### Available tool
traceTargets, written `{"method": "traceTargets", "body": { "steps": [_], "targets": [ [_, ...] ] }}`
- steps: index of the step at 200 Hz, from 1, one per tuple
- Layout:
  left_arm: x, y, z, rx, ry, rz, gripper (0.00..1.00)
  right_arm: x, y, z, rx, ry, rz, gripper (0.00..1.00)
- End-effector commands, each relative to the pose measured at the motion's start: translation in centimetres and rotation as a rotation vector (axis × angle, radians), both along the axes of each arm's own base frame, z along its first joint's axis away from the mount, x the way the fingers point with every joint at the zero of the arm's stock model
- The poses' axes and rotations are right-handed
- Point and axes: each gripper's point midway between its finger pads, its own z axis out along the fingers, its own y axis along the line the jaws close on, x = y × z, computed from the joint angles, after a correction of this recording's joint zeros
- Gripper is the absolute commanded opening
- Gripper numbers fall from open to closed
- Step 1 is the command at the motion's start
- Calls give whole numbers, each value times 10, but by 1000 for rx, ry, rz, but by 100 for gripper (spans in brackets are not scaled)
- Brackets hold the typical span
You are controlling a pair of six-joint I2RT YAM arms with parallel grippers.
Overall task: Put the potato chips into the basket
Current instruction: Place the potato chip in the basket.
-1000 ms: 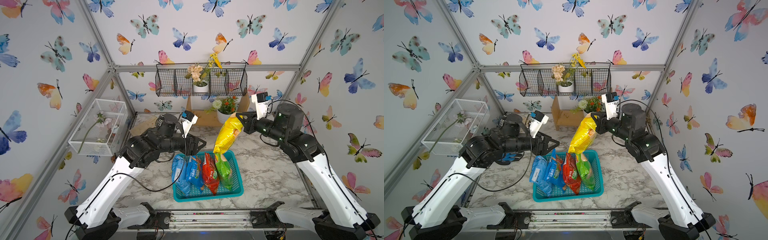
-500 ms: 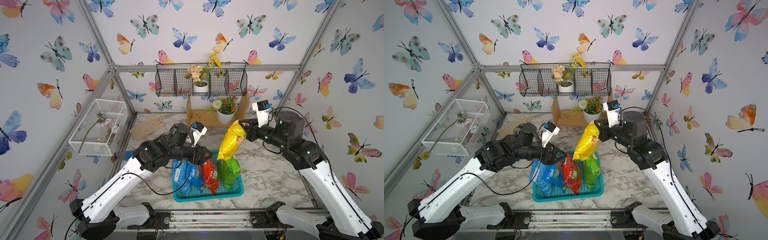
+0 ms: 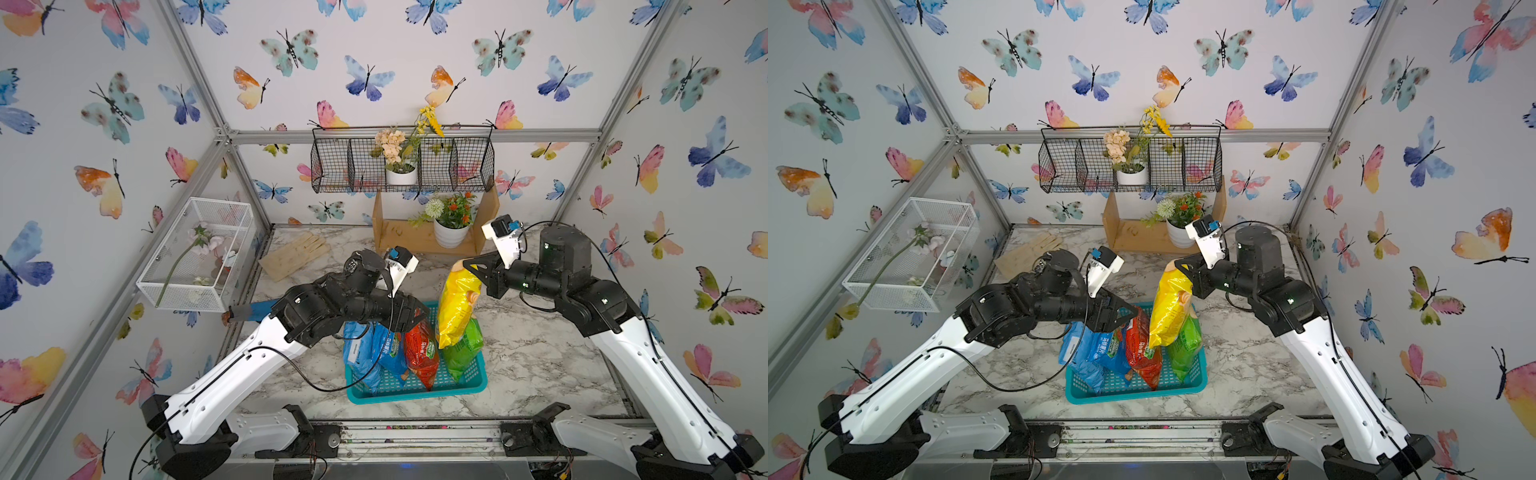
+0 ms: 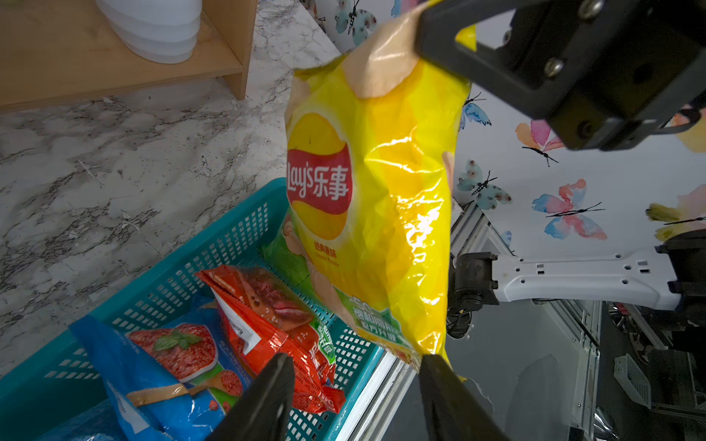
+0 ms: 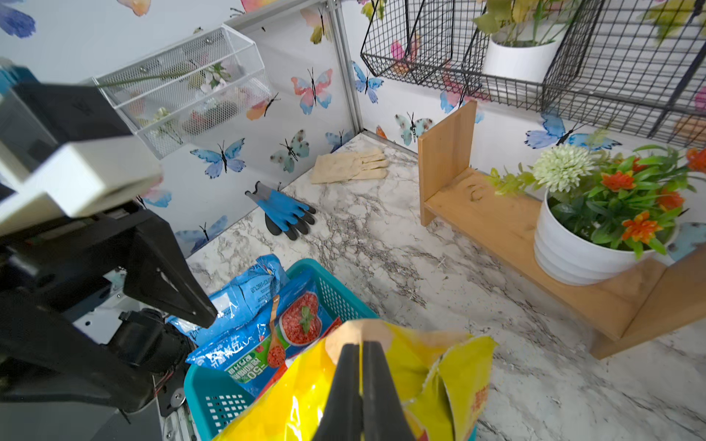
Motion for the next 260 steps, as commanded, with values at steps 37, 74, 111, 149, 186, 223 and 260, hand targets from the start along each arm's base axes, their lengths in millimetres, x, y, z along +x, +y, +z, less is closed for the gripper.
{"method": "traceTargets", "body": {
  "steps": [37, 74, 111, 149, 186, 223, 260],
  "targets": [
    [-10, -29, -19, 16, 25, -63, 45, 7, -13, -19, -59, -107, -49, 3],
    [-21, -39, -28, 4, 56, -109, 33, 20, -11, -5, -45, -198, -66, 3],
    [-41, -48, -15, -114, 90, -193, 32, 22, -8, -5, -52, -208, -52, 3],
    [-64, -67, -33, -81, 131, -281, 32, 15, -7, -1, -10, -200, -43, 3],
    [-63, -71, -77, 47, 173, -256, 30, 4, -6, 4, 32, -179, -21, 3],
    [-56, -72, -116, 108, 203, -218, 28, -20, -2, 0, 91, -119, 53, 3],
    [-51, -82, -131, 80, 226, -210, 27, -44, -5, -20, 106, -40, 97, 3]
  ]
}}
